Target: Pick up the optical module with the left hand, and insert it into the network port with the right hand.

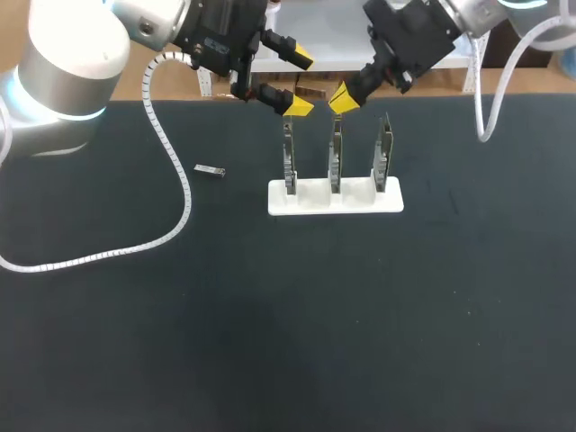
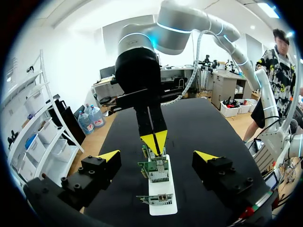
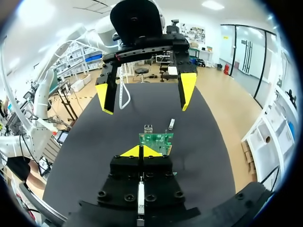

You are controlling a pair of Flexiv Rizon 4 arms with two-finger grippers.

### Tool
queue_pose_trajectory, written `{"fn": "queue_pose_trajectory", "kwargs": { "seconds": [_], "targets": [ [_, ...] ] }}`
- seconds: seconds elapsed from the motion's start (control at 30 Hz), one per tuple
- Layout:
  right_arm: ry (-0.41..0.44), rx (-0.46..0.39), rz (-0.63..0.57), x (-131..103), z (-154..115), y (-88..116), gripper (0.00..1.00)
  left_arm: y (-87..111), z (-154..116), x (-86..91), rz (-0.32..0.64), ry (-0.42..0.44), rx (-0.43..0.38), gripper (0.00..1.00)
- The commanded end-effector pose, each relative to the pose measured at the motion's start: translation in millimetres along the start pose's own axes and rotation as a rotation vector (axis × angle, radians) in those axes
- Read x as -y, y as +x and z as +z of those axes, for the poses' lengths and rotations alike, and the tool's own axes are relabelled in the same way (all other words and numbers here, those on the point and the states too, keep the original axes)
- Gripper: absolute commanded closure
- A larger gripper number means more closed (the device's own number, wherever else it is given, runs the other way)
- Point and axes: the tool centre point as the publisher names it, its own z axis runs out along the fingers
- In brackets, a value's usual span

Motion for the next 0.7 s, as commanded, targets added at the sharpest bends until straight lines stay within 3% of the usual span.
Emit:
{"fn": "queue_pose_trajectory", "kwargs": {
  "seconds": [0.03, 0.7],
  "targets": [
    [0.004, 0.006, 0.003, -2, 2, 4, 1.00, -1.4, 0, -1.5, -0.003, 0.004, -0.007, 0.00],
    [0.001, 0.023, 0.020, -3, 8, 14, 1.00, -1.4, 0, -1.5, -0.003, 0.004, -0.007, 0.00]
  ]
}}
